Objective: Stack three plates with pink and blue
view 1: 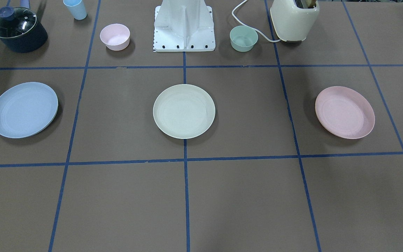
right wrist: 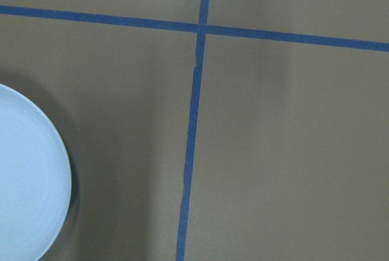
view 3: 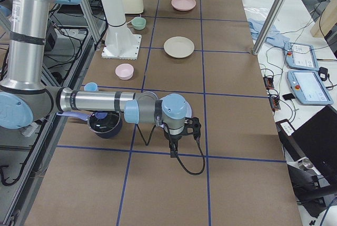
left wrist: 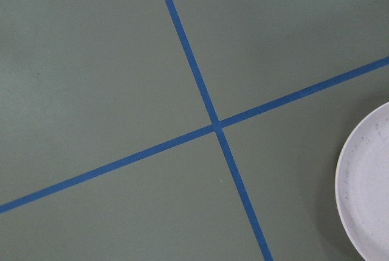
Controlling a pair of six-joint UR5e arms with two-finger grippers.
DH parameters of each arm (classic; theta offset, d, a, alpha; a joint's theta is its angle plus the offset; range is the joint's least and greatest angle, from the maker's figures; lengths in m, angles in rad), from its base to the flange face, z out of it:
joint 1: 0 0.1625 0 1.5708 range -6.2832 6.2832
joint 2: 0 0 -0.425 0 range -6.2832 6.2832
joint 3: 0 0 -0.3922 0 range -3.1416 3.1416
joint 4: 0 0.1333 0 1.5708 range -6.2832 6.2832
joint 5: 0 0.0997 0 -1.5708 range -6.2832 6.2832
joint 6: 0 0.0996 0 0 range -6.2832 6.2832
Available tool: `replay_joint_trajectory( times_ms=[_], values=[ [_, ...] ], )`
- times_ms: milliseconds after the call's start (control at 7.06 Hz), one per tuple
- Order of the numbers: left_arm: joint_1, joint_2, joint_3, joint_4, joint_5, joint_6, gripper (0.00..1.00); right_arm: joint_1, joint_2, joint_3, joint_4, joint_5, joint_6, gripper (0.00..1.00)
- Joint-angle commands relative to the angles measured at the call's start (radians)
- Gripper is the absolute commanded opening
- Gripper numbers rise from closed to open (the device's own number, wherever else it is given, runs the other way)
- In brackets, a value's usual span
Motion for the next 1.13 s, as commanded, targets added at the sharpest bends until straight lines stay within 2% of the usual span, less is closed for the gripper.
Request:
replay_joint_trajectory(
  times_ms=[0,142,283,567,709,992],
  values=[
    [0.000,0.010,0.016,-0.182,0.095,-0.003,1.00,0.000,0.002,0.076,0.000,-0.002,-0.002,1.00],
    [0.000,0.025,0.043,-0.286,0.092,-0.007,1.00,0.000,-0.006,0.115,0.000,0.000,0.000,1.00],
    [-0.001,0.025,0.056,-0.307,0.043,0.000,1.00,0.000,-0.011,0.114,0.000,0.008,0.000,1.00],
    [-0.007,0.034,0.093,-0.326,-0.147,0.003,1.00,0.000,0.003,0.137,0.000,0.005,0.006,1.00],
    [-0.006,0.023,0.106,-0.371,-0.140,-0.013,1.00,0.000,0.012,0.145,0.015,0.003,0.008,1.00],
    [-0.006,-0.100,0.123,-0.380,-0.134,-0.354,1.00,0.000,0.014,0.139,0.031,0.005,0.011,1.00]
  ],
)
